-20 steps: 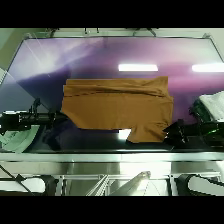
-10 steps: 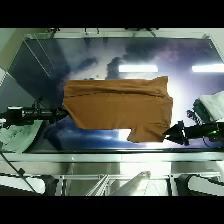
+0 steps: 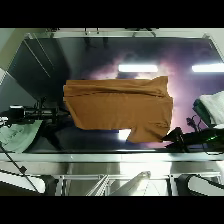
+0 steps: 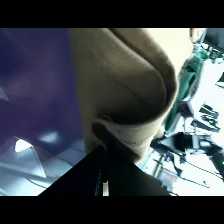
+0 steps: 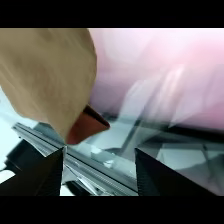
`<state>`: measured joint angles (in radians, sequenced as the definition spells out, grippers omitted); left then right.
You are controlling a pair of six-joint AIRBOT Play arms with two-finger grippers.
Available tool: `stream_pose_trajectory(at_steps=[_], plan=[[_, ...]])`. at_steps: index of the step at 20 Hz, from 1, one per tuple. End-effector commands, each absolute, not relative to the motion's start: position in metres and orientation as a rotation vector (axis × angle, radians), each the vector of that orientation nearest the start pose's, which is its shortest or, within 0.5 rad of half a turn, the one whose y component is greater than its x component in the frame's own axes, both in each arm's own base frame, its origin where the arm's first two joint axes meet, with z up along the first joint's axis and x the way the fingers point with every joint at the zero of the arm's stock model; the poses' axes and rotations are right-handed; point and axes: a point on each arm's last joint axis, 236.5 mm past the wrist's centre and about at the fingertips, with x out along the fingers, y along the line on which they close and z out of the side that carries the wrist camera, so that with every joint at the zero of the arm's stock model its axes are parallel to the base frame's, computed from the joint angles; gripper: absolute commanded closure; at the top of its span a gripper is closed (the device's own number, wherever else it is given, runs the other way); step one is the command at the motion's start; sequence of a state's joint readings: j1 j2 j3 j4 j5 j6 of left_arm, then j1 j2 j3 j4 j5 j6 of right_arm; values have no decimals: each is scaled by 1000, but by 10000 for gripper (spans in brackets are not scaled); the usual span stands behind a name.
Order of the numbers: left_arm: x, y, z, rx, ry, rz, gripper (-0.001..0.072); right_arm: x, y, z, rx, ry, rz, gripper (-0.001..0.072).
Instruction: Fold the shirts.
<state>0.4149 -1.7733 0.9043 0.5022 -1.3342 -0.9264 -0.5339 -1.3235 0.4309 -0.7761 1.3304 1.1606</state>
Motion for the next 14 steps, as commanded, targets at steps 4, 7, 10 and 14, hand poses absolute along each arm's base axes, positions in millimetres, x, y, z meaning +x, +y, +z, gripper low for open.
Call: stream_pose_trajectory(at_steps=[4,7,10,14], plan=[[338,-64,-109,-1157,1416,-561,691,229,72,-117,1153,1416,260,221],[331,-67,-113,-1165,1430,-561,691,230,72,-115,1147,1415,270,222],[331,-67,-112,-1165,1429,-563,691,224,69,-110,1088,1469,312,225],[331,-67,-112,-1167,1429,-566,691,242,58,-104,1073,1428,294,224]])
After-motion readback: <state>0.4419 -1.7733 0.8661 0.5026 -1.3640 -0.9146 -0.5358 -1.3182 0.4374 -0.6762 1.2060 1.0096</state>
